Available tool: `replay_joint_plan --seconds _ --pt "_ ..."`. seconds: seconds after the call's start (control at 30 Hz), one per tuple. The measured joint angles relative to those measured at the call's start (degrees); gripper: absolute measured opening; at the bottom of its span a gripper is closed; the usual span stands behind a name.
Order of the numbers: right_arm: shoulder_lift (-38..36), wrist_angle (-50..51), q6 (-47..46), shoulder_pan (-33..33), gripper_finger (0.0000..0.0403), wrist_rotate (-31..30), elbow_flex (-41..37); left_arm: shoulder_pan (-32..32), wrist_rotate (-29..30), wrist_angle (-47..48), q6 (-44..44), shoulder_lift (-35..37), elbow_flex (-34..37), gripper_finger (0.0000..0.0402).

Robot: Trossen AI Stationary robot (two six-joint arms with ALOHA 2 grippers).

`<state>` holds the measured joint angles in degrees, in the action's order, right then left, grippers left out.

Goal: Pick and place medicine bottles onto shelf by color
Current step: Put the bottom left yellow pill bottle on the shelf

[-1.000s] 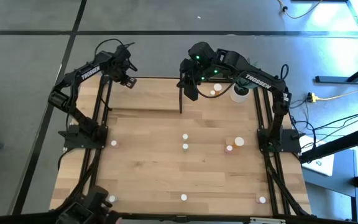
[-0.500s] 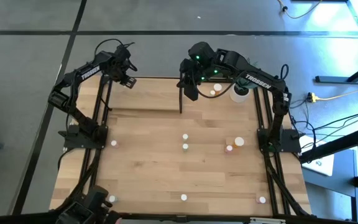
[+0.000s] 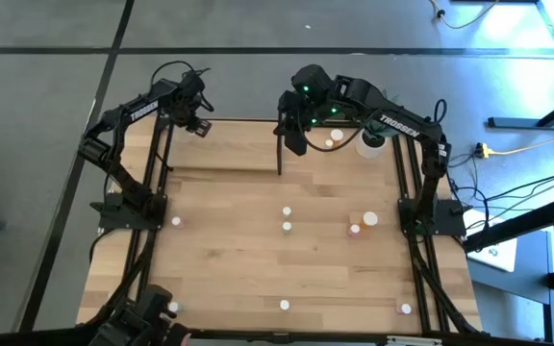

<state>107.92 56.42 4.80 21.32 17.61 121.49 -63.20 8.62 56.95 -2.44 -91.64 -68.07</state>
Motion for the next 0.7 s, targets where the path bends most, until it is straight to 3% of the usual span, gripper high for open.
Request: replay_joint_plan --seconds 0.33,0.7 --pt "0.0 0.0 0.04 0.0 0.0019 0.0 0.0 -0.02 -0.17 -0.22 -1.36 -0.07 0.02 0.0119" --pt "0.0 -0.02 0.01 0.0 0.0019 0.0 0.0 -0.02 -0.33 -0.16 -2.08 -0.11 0.09 0.0178"
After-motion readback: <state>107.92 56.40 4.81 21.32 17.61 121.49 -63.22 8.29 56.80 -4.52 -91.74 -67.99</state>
